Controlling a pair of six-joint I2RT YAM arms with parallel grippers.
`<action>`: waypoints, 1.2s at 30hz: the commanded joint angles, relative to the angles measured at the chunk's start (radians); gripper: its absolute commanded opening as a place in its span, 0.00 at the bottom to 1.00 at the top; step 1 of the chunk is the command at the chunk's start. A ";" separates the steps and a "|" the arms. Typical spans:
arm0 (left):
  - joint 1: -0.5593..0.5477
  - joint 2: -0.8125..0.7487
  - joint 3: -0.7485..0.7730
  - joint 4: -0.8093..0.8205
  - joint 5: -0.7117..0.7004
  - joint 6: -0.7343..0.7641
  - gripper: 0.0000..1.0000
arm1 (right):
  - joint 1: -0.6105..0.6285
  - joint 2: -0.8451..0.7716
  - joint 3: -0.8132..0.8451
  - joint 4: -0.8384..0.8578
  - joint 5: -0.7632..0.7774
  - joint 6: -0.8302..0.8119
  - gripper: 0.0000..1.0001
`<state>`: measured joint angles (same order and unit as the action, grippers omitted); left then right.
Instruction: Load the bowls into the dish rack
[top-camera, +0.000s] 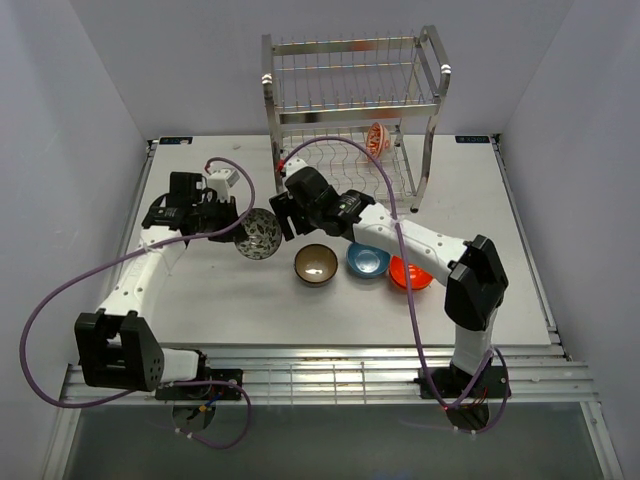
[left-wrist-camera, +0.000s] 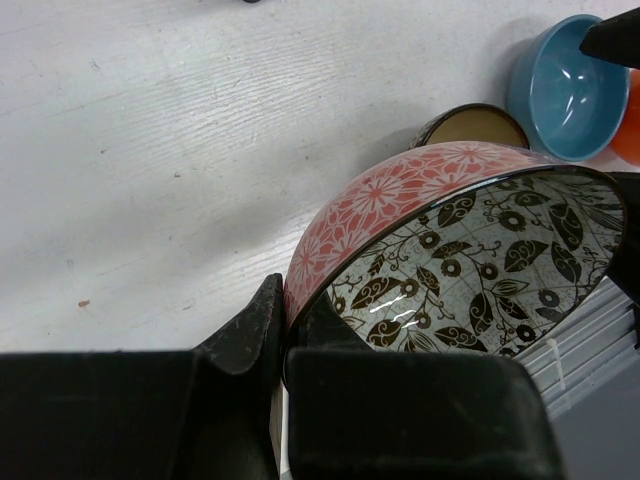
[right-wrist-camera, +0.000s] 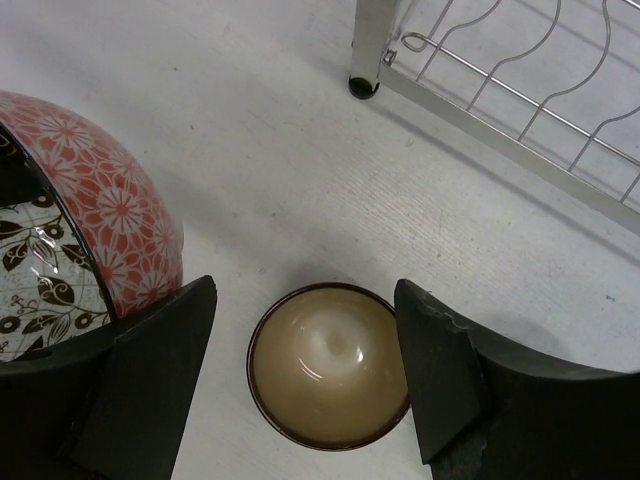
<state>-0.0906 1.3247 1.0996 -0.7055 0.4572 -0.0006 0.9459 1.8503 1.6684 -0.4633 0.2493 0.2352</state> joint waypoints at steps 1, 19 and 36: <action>-0.023 -0.070 -0.013 0.055 -0.024 -0.029 0.00 | 0.024 -0.022 0.031 0.034 0.008 0.046 0.78; -0.089 -0.082 -0.041 0.127 -0.132 -0.119 0.00 | -0.053 -0.165 -0.124 0.126 -0.252 0.164 0.81; -0.139 -0.053 -0.021 0.158 -0.077 -0.167 0.00 | 0.002 -0.060 -0.131 0.172 -0.016 0.136 0.51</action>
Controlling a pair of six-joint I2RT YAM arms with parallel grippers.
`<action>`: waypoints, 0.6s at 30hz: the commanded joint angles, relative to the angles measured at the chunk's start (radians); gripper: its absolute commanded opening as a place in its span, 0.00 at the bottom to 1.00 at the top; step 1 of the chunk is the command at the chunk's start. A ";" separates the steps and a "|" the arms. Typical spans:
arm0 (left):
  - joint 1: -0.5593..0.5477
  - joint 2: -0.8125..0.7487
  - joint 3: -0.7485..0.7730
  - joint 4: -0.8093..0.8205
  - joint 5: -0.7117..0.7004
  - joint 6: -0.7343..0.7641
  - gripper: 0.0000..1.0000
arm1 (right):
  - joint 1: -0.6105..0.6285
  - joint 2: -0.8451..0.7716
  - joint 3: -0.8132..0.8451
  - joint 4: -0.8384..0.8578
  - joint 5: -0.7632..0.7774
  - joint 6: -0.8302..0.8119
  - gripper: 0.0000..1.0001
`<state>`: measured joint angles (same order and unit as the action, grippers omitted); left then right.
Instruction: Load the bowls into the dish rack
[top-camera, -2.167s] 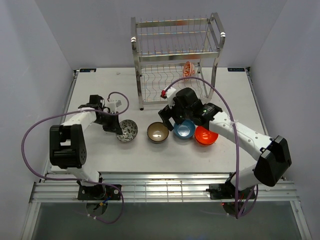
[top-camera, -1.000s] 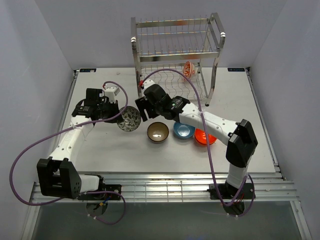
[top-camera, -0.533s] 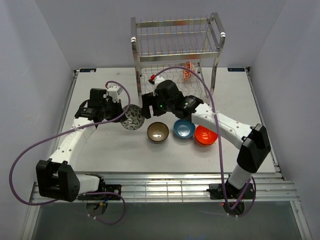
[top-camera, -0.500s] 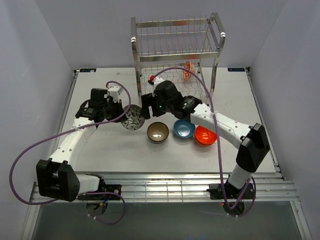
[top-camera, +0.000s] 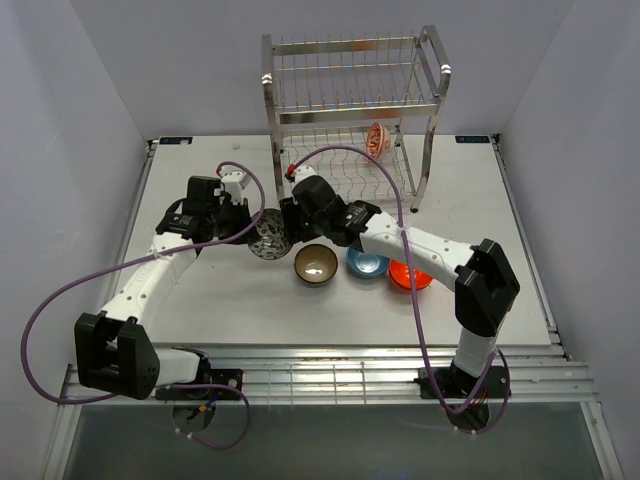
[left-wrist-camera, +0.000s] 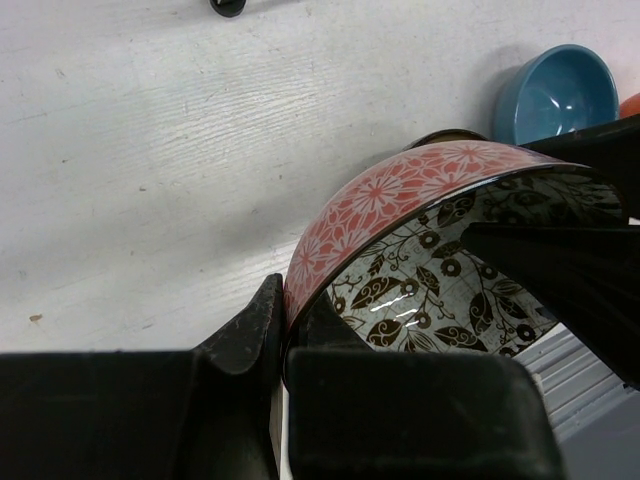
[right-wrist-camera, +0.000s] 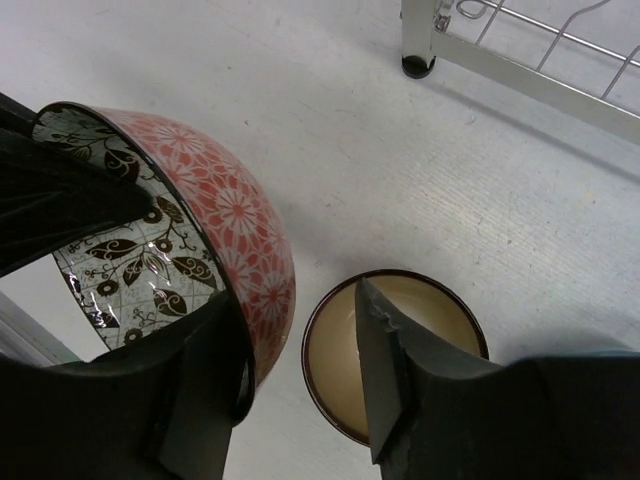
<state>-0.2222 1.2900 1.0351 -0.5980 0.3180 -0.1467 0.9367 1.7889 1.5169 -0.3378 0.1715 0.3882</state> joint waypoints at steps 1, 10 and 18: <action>-0.006 -0.018 0.043 0.050 0.072 -0.021 0.00 | 0.013 0.003 0.020 0.046 0.062 -0.018 0.48; -0.011 -0.024 0.033 0.061 0.104 -0.016 0.25 | 0.010 -0.011 0.002 0.062 0.074 -0.023 0.08; 0.000 -0.081 0.036 0.032 -0.008 -0.007 0.91 | -0.100 -0.078 -0.087 0.069 0.156 -0.094 0.08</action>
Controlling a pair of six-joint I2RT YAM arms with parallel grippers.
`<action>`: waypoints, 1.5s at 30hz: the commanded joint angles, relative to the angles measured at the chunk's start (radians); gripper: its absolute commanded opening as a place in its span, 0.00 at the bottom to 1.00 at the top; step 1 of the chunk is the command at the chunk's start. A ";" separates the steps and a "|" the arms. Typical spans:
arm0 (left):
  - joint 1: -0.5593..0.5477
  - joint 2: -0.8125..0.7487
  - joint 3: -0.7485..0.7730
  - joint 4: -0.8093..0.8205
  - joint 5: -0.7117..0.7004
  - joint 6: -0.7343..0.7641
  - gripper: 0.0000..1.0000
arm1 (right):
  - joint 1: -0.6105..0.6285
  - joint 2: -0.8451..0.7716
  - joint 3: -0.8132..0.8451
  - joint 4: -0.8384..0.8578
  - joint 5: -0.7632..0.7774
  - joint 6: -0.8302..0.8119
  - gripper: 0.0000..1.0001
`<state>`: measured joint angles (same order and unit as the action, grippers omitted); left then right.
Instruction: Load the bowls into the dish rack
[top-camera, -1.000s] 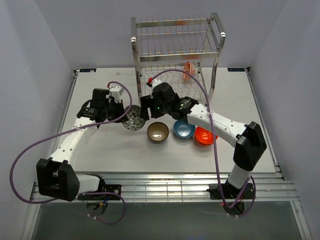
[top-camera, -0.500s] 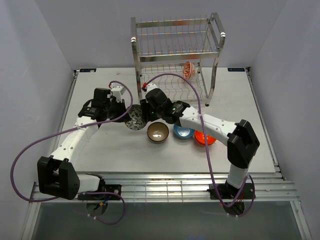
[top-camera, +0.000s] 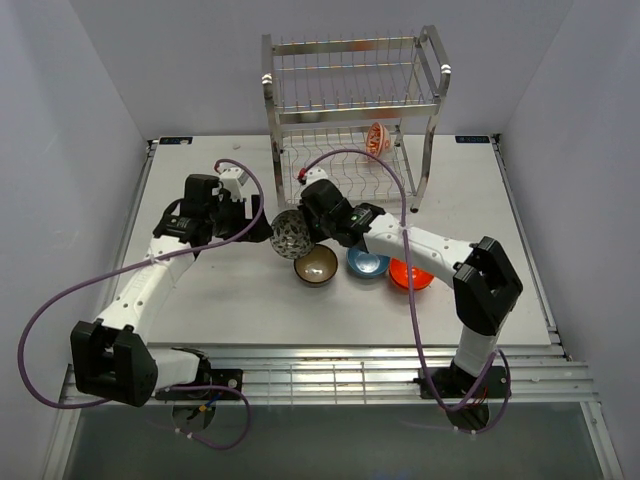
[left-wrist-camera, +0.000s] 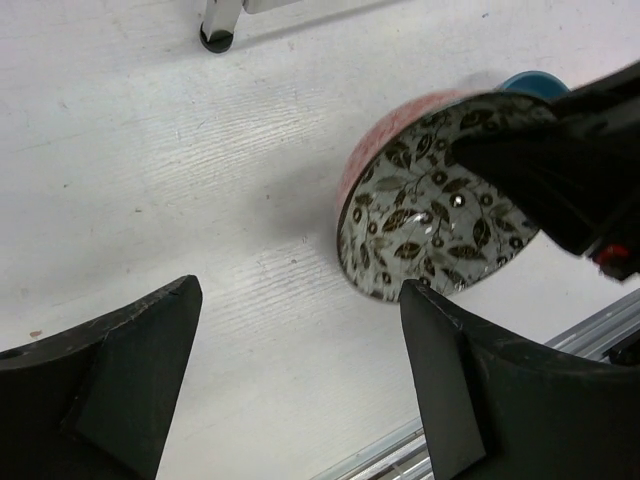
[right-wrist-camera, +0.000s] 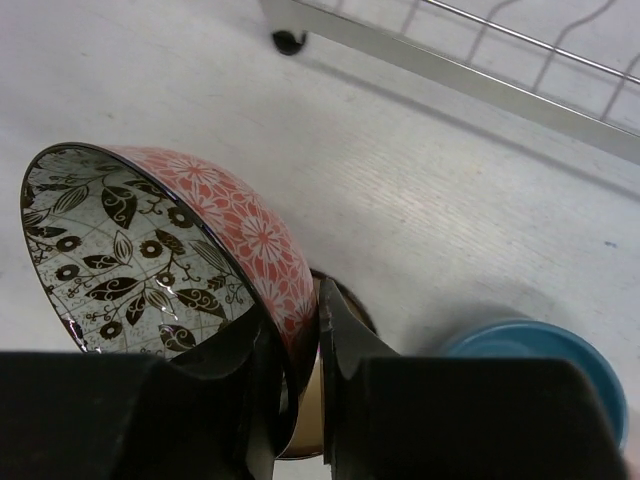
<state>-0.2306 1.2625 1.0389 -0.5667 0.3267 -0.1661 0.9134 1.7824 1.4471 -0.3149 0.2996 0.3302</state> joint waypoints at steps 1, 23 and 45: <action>0.008 -0.054 0.035 -0.010 -0.006 0.014 0.91 | -0.099 -0.072 -0.025 0.034 -0.035 -0.033 0.08; 0.023 -0.029 0.038 -0.018 0.012 0.030 0.94 | -0.258 0.103 0.081 0.298 0.162 -0.324 0.08; 0.027 -0.034 0.013 -0.004 -0.001 0.048 0.95 | -0.258 0.130 -0.240 1.391 0.300 -1.110 0.08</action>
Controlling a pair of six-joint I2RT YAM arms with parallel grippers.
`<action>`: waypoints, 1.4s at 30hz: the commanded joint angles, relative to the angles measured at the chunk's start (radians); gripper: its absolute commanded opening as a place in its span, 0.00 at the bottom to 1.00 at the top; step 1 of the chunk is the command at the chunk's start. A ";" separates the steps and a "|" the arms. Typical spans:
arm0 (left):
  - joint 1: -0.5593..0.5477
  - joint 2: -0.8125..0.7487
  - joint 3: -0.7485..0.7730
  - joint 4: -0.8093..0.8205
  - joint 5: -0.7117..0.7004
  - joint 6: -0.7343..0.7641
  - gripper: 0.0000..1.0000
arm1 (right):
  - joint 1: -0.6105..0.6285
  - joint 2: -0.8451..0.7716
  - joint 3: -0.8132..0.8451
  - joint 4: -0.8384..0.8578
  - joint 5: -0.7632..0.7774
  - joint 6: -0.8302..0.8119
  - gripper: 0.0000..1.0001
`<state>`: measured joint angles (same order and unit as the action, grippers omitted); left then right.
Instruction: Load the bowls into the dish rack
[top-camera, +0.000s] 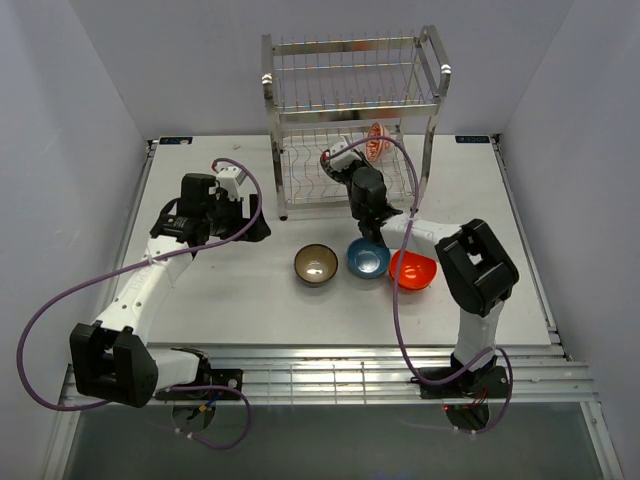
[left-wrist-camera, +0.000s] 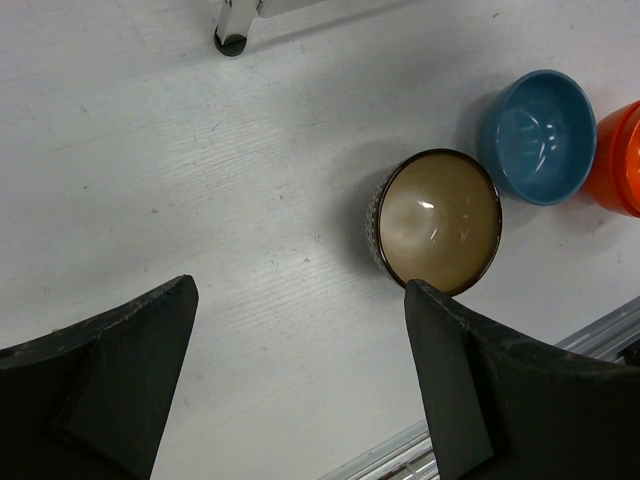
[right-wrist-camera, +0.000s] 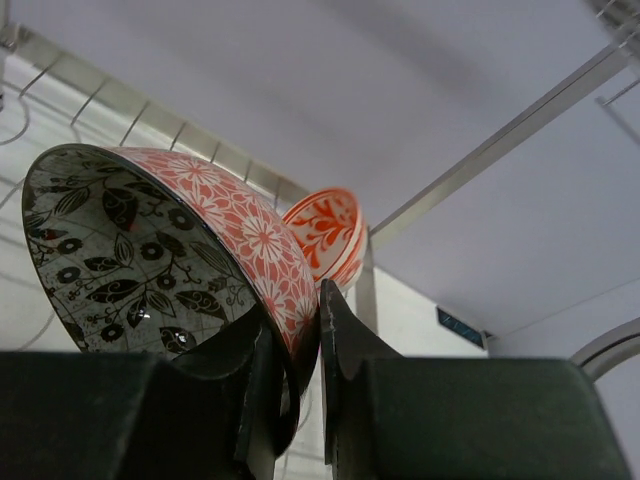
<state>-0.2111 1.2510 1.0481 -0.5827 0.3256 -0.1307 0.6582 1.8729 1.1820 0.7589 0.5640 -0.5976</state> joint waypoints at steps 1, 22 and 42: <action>0.007 -0.016 0.004 0.012 -0.005 0.013 0.95 | -0.003 0.075 0.036 0.374 0.034 -0.214 0.08; 0.007 -0.032 -0.028 0.026 -0.013 0.019 0.95 | -0.040 0.403 0.458 0.224 0.191 -0.369 0.08; 0.010 -0.071 -0.069 0.030 -0.008 0.026 0.95 | -0.089 0.624 0.910 -0.182 0.313 -0.303 0.08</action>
<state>-0.2054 1.2205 0.9871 -0.5671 0.3202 -0.1127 0.5758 2.4851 1.9926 0.5671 0.8246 -0.9180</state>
